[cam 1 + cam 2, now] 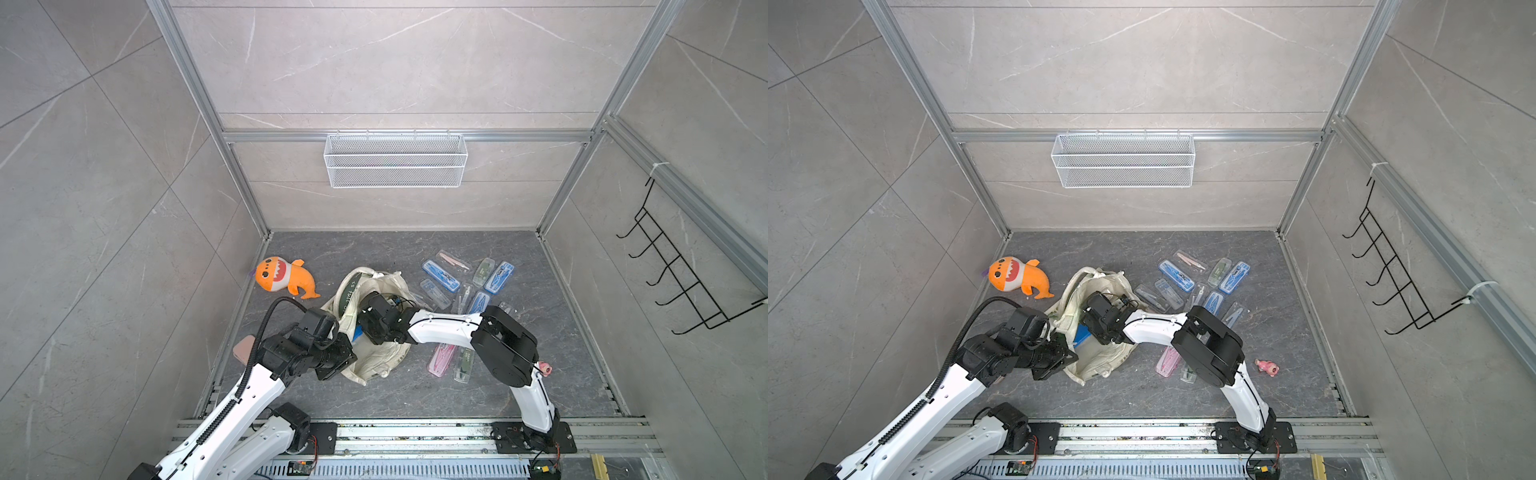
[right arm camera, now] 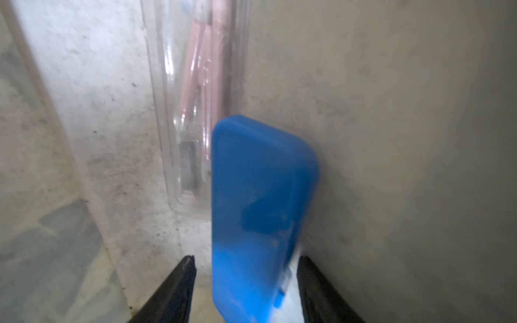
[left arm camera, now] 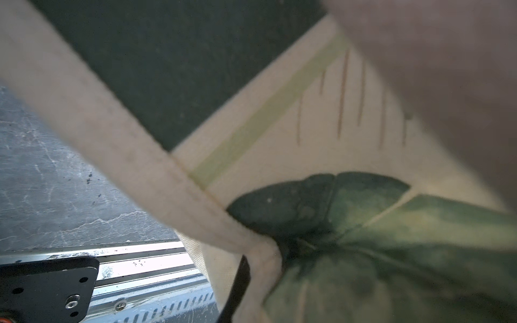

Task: Take out the compass set from the canvas bag
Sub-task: Pick up the compass set from the canvas bag.

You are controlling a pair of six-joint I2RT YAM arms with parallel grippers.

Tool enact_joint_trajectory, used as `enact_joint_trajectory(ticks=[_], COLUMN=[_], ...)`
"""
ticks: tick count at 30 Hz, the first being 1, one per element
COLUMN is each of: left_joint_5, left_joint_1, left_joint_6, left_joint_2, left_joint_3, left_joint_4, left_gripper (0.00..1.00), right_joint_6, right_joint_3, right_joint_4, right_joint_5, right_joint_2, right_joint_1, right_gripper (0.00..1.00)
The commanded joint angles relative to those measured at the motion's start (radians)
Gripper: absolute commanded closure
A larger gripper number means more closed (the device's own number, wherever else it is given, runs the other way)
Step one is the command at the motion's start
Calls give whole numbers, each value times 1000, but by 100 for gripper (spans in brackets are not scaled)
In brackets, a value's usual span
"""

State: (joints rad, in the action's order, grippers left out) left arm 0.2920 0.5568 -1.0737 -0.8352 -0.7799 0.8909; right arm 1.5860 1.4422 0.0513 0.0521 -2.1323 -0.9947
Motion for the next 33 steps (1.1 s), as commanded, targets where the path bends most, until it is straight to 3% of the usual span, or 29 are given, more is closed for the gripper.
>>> enact_joint_trajectory(ticks=[1,7,15,17,23,33], left_joint_5=[65,69,66,65,63,65], left_joint_1=[8,8,8,8,8,8], left_joint_6=[4,4,0,0,-1,2], left_joint_2=[9,10,13,15,21,15], left_joint_3=[-2,2,2,2,1,-2], left_joint_4=[13,13,15,19,24,29], left_gripper=[100,100,100,100,100,100], right_joint_6=[23,-3,-86,-96,-83,-75], right_joint_3=[4,-70,-86,-84,-56,181], right_joint_4=[-46,-251,-329,-336,-328,109], right_joint_5=[-7,-12,-18,-20,-45,-140], right_joint_2=[-45,-33,-3,-1,-34,-154], right_joint_1=[8,19,23,23,28,39], right_gripper=[38,49,61,60,41,40])
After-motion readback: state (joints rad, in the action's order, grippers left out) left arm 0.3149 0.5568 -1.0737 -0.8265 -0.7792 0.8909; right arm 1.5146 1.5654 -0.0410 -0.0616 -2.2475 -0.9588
